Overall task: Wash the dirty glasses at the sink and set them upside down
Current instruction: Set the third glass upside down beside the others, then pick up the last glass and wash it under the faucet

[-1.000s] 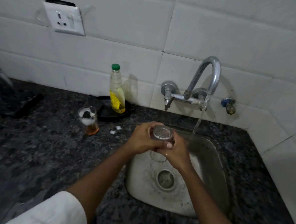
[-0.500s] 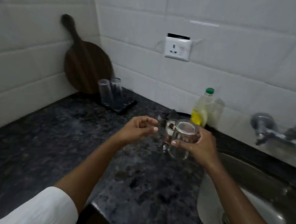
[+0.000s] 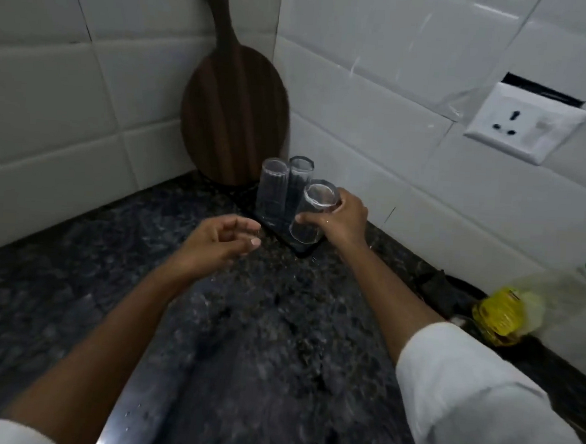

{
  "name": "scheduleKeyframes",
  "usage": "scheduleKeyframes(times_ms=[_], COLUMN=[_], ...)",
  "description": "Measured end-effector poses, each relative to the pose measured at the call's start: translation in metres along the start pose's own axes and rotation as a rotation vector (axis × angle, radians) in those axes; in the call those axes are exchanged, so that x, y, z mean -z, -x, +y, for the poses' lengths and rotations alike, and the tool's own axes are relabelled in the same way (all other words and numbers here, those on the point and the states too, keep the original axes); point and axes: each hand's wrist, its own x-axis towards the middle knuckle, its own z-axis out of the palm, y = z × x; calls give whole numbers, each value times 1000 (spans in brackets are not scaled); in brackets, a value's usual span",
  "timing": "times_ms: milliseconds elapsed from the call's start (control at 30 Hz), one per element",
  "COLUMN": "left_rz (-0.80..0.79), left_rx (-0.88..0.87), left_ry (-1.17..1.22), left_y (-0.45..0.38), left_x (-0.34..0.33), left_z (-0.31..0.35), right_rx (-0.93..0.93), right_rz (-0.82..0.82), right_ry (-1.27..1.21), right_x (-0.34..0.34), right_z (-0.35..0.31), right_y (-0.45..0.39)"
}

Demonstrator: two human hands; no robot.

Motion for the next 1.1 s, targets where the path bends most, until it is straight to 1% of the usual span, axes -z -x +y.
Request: scheduleKeyframes(times_ms=[133, 267, 500, 633, 767, 900, 1000, 1100], left_rz=[1, -4, -19, -45, -106, -209, -318, -429], left_rx=[8, 25, 37, 19, -14, -89, -149, -202], left_ry=[32, 40, 37, 16, -2, -12, -28, -51], left_y=[-27, -45, -57, -62, -66, -66, -63, -56], left_x=[13, 21, 25, 7, -31, -91, -149, -200], left_z=[-9, -17, -22, -12, 11, 36, 62, 82], right_rx=[-8, -22, -6, -53, -170, -220, -211, -197], right_rz=[20, 24, -8, -68, -36, -8, 75, 202], right_ry=[48, 101, 99, 84, -31, -82, -82, -72], right_x=[-41, -64, -71, -60, -14, 68, 138, 200], right_z=[8, 20, 28, 28, 26, 28, 39, 57], right_y=[-32, -47, -51, -46, -30, 6, 38, 75])
